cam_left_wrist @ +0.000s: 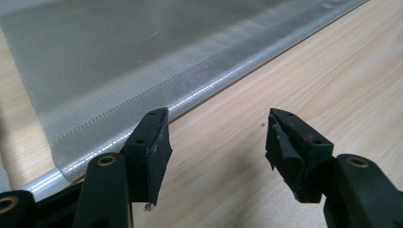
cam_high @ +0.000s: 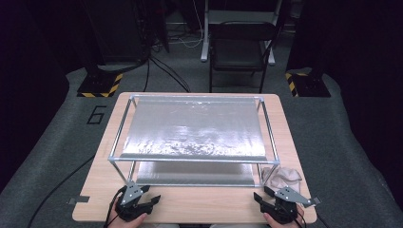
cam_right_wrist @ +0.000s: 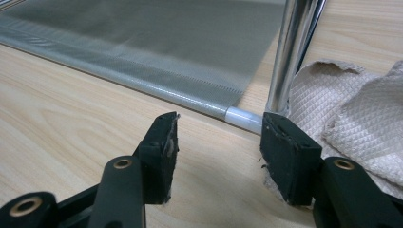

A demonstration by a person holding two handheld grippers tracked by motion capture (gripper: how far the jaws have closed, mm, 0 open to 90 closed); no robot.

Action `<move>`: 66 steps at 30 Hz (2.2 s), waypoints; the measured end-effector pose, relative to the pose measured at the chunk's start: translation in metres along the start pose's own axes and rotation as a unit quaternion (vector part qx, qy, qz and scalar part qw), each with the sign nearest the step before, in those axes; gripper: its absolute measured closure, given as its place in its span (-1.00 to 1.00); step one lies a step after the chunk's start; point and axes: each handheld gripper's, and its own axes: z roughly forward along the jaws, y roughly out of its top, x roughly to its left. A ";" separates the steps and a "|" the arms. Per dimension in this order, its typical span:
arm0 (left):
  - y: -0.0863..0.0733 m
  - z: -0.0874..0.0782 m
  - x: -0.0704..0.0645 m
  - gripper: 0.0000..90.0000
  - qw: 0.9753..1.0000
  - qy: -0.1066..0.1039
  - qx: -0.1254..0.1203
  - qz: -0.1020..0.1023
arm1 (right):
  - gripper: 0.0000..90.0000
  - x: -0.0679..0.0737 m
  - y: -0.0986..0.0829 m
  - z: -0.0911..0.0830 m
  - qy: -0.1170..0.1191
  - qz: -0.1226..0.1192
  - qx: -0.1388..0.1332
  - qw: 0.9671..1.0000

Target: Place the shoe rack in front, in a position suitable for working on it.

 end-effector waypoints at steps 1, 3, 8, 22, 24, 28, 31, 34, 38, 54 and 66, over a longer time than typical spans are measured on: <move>0.000 0.000 0.000 -0.09 1.000 0.000 0.000 0.000 | 0.02 -0.001 0.000 0.000 0.004 -0.002 0.003 1.000; 0.001 -0.001 0.000 -0.08 1.000 0.007 -0.004 0.005 | 0.00 -0.001 0.000 0.000 0.002 -0.002 0.004 1.000; 0.006 -0.008 -0.001 -0.09 1.000 0.001 -0.003 -0.009 | -0.01 -0.005 0.004 -0.004 -0.009 0.010 -0.006 1.000; 0.041 -0.031 0.000 -0.09 0.999 -0.007 -0.027 -0.032 | -0.01 -0.022 0.033 -0.013 -0.024 0.010 -0.019 0.999; 0.045 -0.032 -0.001 -0.09 0.999 -0.010 -0.025 -0.026 | -0.01 -0.023 0.034 -0.011 -0.027 0.015 -0.019 0.999; 0.051 -0.034 -0.004 -0.08 0.999 -0.016 -0.028 -0.021 | 0.05 -0.025 0.038 -0.008 -0.025 0.006 -0.019 0.999; 0.056 -0.039 -0.004 -0.08 0.999 -0.014 -0.030 -0.018 | 0.16 -0.024 0.041 -0.007 -0.028 0.000 -0.017 0.999; 0.061 -0.045 -0.005 -0.08 0.999 -0.013 -0.038 -0.018 | 0.31 -0.024 0.044 -0.006 -0.030 -0.005 -0.014 0.999; 0.065 -0.049 -0.005 -0.07 0.999 -0.017 -0.040 -0.017 | 0.51 -0.021 0.048 -0.003 -0.032 -0.014 -0.020 0.999; 0.088 -0.072 -0.010 0.00 0.998 -0.013 -0.055 -0.007 | 0.77 -0.007 0.054 0.005 -0.005 -0.036 -0.013 0.999; 0.105 -0.084 -0.013 -0.02 0.997 0.007 -0.075 0.009 | 0.77 0.006 0.055 0.009 0.014 -0.059 -0.007 0.998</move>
